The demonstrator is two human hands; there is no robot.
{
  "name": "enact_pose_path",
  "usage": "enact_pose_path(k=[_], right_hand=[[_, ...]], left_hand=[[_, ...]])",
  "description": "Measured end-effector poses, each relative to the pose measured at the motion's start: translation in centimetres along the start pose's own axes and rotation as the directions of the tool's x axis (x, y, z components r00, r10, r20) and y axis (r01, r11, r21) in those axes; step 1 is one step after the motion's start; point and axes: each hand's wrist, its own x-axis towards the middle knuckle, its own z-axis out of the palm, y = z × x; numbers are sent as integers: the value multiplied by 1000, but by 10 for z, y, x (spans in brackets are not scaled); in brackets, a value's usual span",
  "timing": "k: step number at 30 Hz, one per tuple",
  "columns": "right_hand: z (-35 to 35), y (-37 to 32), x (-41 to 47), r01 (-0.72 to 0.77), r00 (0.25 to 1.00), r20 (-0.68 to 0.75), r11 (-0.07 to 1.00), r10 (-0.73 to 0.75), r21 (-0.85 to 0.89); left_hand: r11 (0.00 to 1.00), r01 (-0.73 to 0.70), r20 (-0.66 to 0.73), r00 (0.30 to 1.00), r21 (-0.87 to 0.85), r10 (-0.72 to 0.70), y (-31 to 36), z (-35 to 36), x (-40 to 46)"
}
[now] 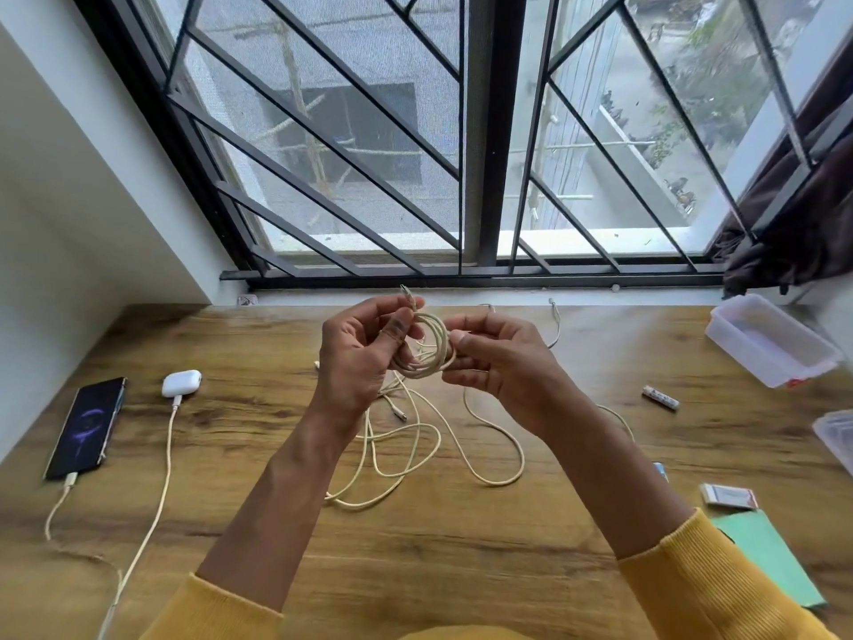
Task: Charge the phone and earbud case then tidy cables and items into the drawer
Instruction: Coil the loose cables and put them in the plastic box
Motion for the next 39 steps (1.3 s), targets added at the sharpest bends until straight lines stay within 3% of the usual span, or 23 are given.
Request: enact_pose_path(k=[8, 16, 22, 27, 31, 36, 39], right_hand=[[-1, -6, -1, 20, 1000, 25, 973, -14, -229], [2, -7, -2, 78, 996, 63, 987, -70, -143], [1, -9, -2, 15, 998, 59, 999, -13, -33], [2, -12, -4, 43, 996, 86, 992, -33, -121], [5, -13, -6, 22, 992, 124, 996, -11, -91], [11, -10, -4, 81, 993, 96, 972, -61, -220], [18, -2, -1, 107, 993, -11, 947, -115, -302]], left_hand=[[999, 25, -18, 1000, -38, -26, -1, 2, 5], [999, 41, -19, 999, 2, -40, -4, 4, 4], [987, 4, -86, 996, 161, 10, -7, 2, 6], [953, -23, -81, 995, 301, 50, -11, 2, 4], [885, -77, -110, 984, 459, 142, -9, 4, 0], [764, -139, -93, 963, 630, 252, -6, 12, -7], [742, -117, -129, 955, 660, 266, -6, 16, -8]])
